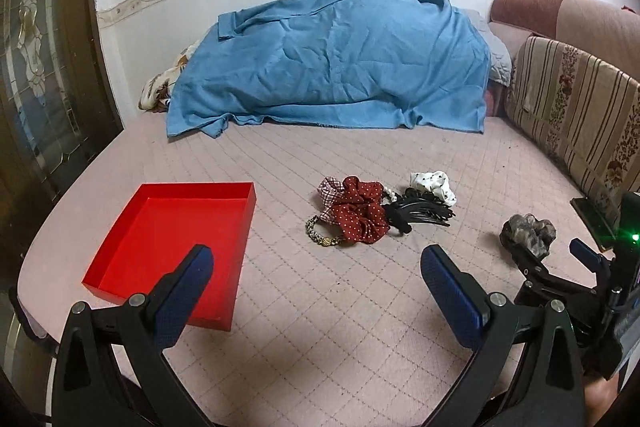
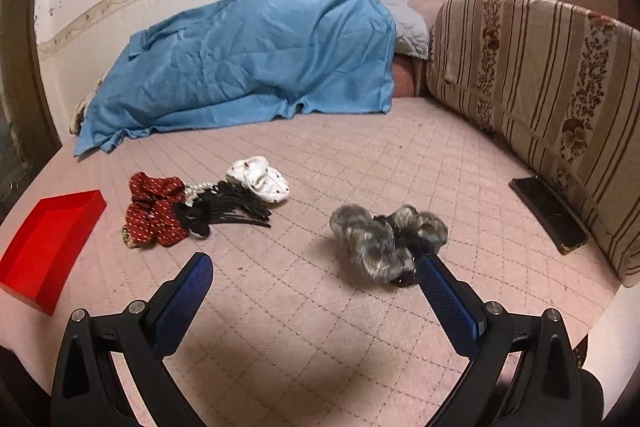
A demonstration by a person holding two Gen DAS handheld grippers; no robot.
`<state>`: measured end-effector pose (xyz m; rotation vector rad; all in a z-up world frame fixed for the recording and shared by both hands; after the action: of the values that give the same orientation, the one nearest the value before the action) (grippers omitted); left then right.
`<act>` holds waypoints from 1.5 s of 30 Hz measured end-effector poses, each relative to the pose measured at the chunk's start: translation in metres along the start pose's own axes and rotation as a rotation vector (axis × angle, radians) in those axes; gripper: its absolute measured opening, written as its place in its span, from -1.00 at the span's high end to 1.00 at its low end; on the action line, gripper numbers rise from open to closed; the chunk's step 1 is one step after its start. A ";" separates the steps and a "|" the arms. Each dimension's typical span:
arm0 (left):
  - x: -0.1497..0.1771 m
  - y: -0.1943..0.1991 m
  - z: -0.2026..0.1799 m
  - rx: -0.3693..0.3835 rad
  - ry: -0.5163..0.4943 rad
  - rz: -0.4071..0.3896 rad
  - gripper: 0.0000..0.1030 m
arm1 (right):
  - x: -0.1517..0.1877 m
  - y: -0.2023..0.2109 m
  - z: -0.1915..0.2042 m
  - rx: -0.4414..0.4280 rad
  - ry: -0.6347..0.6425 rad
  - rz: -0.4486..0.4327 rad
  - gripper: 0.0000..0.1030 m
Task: Organize jewelry
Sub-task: 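Move both tools toward the pile of scrunchies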
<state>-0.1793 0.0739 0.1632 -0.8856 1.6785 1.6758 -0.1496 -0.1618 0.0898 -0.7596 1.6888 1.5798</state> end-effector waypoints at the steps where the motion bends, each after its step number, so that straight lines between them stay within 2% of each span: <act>1: 0.000 0.003 0.002 0.000 0.005 -0.003 -1.00 | -0.001 0.005 0.001 0.005 0.002 -0.014 -1.00; 8: 0.002 0.020 0.012 0.006 0.029 -0.029 -1.00 | -0.010 0.033 0.005 0.028 0.009 -0.095 -1.00; 18: 0.001 0.036 0.023 0.003 0.047 -0.059 -1.00 | -0.025 0.056 0.020 -0.021 0.056 -0.097 -1.00; 23: -0.003 0.036 0.026 -0.023 0.044 -0.066 -1.00 | -0.034 0.057 0.032 -0.040 0.097 -0.107 -1.00; 28: -0.007 0.021 0.028 -0.054 0.035 -0.051 -1.00 | -0.048 0.040 0.036 -0.071 0.107 -0.096 -1.00; 32: -0.005 -0.003 0.028 -0.065 0.020 -0.007 -1.00 | -0.051 0.020 0.036 -0.082 0.112 -0.076 -1.00; 39: -0.010 -0.043 0.047 -0.107 0.003 0.038 -1.00 | -0.056 -0.023 0.015 -0.066 0.105 -0.016 -1.00; 42: -0.016 -0.057 0.052 -0.096 0.001 0.051 -1.00 | -0.061 -0.049 0.004 -0.067 0.094 0.028 -0.96; 45: -0.026 -0.074 0.046 -0.043 -0.016 0.063 -1.00 | -0.067 -0.073 -0.003 -0.084 0.076 0.067 -0.87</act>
<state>-0.1069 0.1228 0.1387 -0.8455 1.6820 1.7618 -0.0522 -0.1740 0.1008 -0.8223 1.7272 1.6969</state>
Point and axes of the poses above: each gripper's, at about its wrist camera, not at the fingertips, and y roughly against the way its jaws point, z to its left, x to its underside, the point moved 2 cm from there along -y, roughly the way its jaws point, and after that the axes turned 5 degrees about y, right-handed, at the moved point
